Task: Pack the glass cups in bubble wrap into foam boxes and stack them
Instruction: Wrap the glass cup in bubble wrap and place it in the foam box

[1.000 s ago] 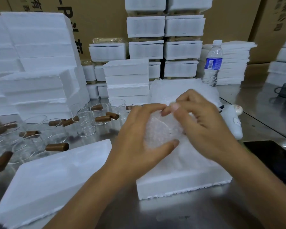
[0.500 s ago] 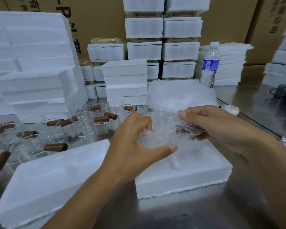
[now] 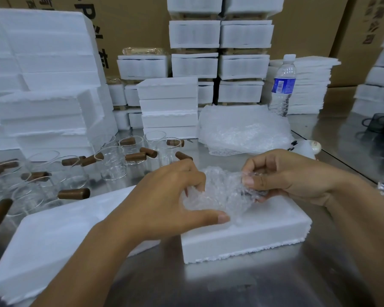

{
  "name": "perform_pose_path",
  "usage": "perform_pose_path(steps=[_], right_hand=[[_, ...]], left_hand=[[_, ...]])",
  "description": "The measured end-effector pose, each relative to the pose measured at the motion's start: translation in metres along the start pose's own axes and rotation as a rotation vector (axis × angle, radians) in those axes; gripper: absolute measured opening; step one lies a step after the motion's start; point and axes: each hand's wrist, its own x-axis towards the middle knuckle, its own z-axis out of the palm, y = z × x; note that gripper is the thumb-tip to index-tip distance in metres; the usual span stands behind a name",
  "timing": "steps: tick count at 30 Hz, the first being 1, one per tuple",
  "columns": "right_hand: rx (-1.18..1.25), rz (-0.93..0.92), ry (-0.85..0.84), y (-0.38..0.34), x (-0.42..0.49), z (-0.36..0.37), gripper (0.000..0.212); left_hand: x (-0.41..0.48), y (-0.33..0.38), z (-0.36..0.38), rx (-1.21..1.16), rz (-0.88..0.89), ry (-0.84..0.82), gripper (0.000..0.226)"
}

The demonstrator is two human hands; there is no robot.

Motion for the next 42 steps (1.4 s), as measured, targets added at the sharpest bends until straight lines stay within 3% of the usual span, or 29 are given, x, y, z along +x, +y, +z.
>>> perform_pose_path(steps=[5, 9, 14, 18, 22, 24, 26, 29, 32, 34, 36, 42], right_hand=[[-0.104, 0.019, 0.044, 0.003, 0.004, 0.002, 0.020], [-0.202, 0.011, 0.093, 0.007, 0.007, 0.002, 0.013], [-0.328, -0.028, 0.182, 0.009, 0.012, 0.006, 0.018], [-0.321, -0.070, 0.131, 0.008, 0.012, 0.009, 0.018], [-0.279, -0.044, 0.080, 0.005, 0.008, 0.006, 0.034], [-0.236, -0.094, 0.184, 0.005, 0.008, 0.003, 0.036], [-0.167, -0.158, 0.367, 0.006, 0.012, 0.000, 0.020], [-0.187, -0.123, 0.547, 0.012, 0.019, -0.004, 0.005], [-0.235, 0.022, 0.443, 0.019, 0.020, -0.006, 0.008], [-0.227, 0.062, 0.338, 0.021, 0.019, -0.005, 0.012], [-0.207, 0.060, 0.271, 0.023, 0.018, -0.004, 0.015], [-0.276, 0.078, 0.249, 0.029, 0.022, -0.006, 0.020]], left_hand=[[0.000, -0.003, 0.000, 0.024, -0.041, -0.126, 0.056], [0.000, -0.006, 0.001, -0.012, -0.077, -0.139, 0.059], [0.003, -0.010, 0.000, -0.049, -0.105, -0.135, 0.056], [0.002, -0.011, -0.004, -0.213, -0.133, -0.166, 0.050], [-0.002, -0.009, -0.011, -0.304, -0.178, -0.165, 0.055], [-0.004, -0.011, -0.018, -0.335, -0.212, -0.123, 0.065], [-0.010, -0.019, -0.029, -0.325, -0.259, -0.113, 0.072], [-0.025, -0.029, -0.045, -0.171, -0.336, -0.269, 0.076], [-0.038, -0.031, -0.049, -0.012, -0.404, -0.468, 0.079], [-0.041, -0.030, -0.046, 0.058, -0.408, -0.508, 0.090], [-0.042, -0.025, -0.043, 0.120, -0.403, -0.470, 0.096], [-0.048, -0.012, -0.058, 0.093, -0.308, -0.281, 0.076]])
